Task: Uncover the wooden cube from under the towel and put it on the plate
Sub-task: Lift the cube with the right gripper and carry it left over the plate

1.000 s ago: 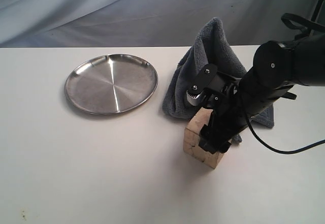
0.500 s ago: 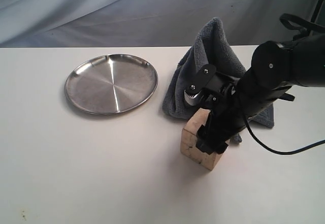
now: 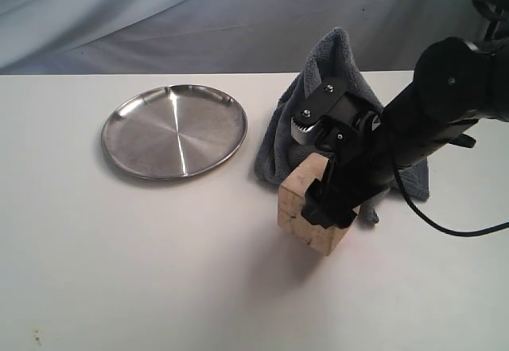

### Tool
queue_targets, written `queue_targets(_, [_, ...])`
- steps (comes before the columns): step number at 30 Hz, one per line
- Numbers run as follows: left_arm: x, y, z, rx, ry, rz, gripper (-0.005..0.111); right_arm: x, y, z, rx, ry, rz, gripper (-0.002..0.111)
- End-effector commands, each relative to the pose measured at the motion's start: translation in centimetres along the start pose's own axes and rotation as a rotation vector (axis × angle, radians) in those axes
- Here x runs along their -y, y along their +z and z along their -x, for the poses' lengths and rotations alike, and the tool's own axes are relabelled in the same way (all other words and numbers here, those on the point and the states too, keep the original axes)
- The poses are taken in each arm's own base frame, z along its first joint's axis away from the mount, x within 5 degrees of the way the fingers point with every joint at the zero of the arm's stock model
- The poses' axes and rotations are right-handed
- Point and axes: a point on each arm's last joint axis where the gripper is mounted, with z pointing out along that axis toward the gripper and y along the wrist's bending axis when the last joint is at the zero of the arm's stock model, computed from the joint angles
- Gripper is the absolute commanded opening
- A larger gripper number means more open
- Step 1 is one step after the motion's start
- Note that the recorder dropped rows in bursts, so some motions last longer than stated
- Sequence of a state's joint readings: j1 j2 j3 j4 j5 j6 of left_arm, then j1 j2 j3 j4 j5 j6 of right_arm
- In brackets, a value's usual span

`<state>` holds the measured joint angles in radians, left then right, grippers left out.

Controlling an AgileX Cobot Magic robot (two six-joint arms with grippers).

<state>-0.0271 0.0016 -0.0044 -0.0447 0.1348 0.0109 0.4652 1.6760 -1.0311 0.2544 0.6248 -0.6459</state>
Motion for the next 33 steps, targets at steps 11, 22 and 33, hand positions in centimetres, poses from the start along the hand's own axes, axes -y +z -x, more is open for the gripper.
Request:
queue_targets(11, [0.0, 0.0, -0.1, -0.001, 0.000, -0.001, 0.001, -1.8, -1.2, 3.7, 0.285, -0.041, -0.112, 0.064])
queue_targets(22, [0.0, 0.0, -0.1, -0.001, -0.002, -0.001, 0.001, -1.9, -1.0, 6.8, 0.474, -0.004, -0.188, 0.062])
queue_targets(33, [0.0, 0.0, -0.1, -0.001, -0.002, -0.001, 0.001, -1.4, 2.9, 14.2, 0.552, -0.009, -0.163, 0.062])
